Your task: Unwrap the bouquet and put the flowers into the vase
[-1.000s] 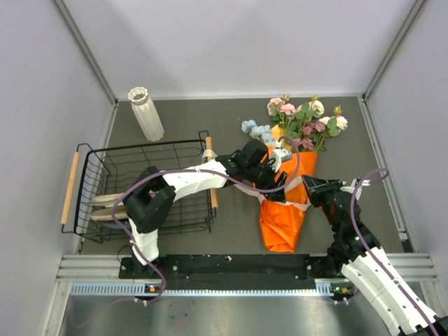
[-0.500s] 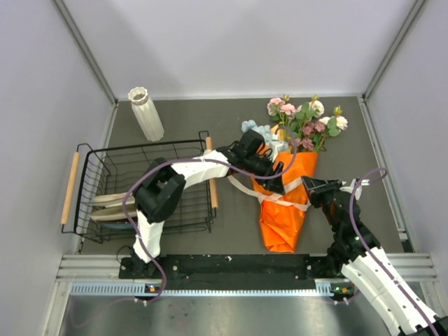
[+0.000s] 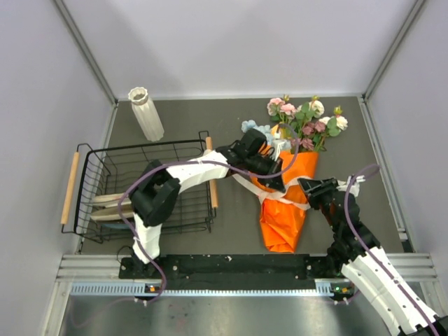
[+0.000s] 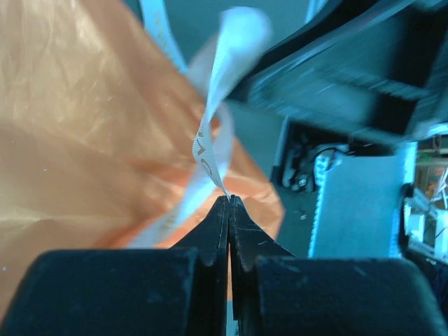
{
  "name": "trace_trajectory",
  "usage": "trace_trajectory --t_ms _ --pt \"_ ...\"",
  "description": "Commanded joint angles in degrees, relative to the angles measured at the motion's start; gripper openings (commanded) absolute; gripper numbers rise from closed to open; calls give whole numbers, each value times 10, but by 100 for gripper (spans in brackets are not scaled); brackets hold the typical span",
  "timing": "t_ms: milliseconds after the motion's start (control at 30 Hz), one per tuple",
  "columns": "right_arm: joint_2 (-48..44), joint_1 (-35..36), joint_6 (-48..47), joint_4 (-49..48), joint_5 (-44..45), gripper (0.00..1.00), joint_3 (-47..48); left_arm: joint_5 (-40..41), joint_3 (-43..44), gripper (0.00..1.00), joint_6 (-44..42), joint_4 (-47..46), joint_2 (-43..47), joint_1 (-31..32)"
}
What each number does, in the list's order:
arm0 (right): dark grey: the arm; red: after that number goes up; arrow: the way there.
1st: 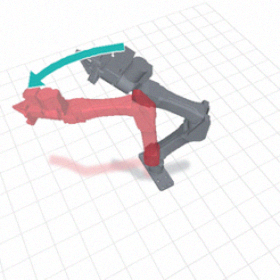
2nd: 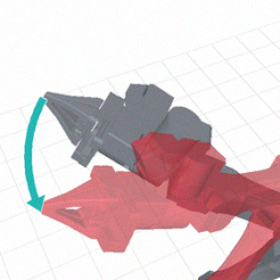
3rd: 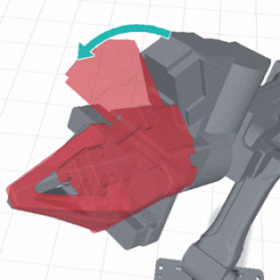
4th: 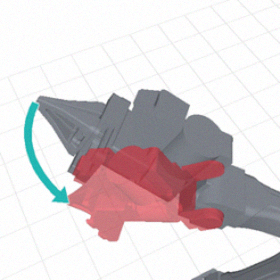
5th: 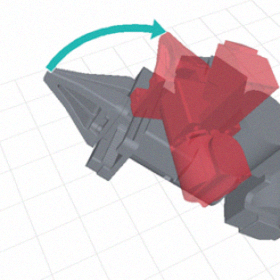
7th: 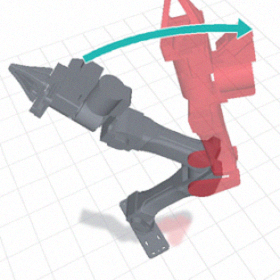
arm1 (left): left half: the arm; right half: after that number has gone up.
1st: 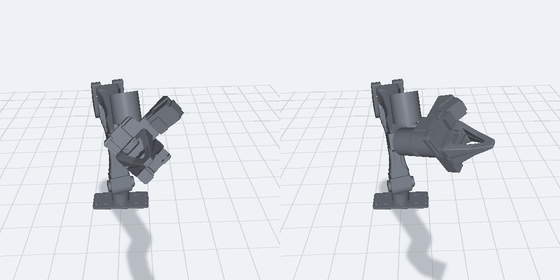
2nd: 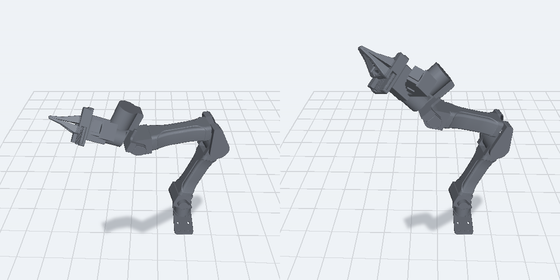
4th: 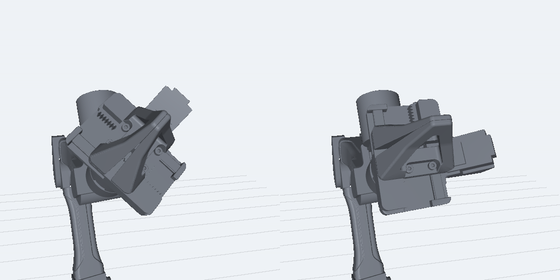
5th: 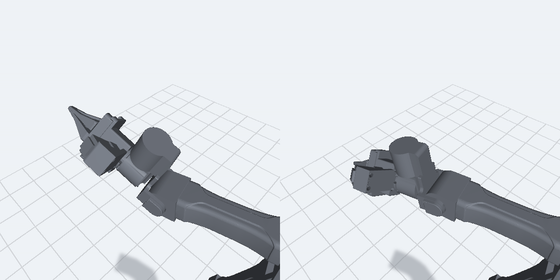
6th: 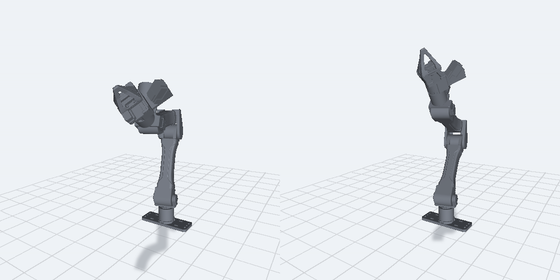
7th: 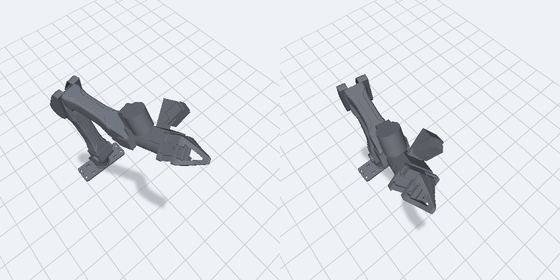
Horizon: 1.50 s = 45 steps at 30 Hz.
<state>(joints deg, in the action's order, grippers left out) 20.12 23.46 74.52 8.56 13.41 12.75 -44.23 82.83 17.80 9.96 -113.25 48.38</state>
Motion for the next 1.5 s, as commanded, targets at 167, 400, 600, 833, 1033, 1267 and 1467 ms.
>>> trace_trajectory --t_ms 167,400,600,833,1033,1267,1467 --pt "-32 -3 -289 27 -177 70 43 -9 91 0 161 -34 88 1" --pt "-140 -1 -385 6 -263 90 35 -37 206 0 249 -38 19 2" --pt "-66 -2 -438 -57 -305 90 51 -58 264 0 310 -78 -6 7" --pt "27 -1 -432 -109 -248 76 86 -57 269 0 322 -84 -4 21" --pt "51 -1 -333 -210 -229 24 45 -53 281 0 331 -92 -14 27" --pt "25 -1 -294 -21 -73 0 104 53 328 18 161 112 14 7" --pt "44 -7 -314 207 167 0 253 132 212 65 16 148 153 -8"
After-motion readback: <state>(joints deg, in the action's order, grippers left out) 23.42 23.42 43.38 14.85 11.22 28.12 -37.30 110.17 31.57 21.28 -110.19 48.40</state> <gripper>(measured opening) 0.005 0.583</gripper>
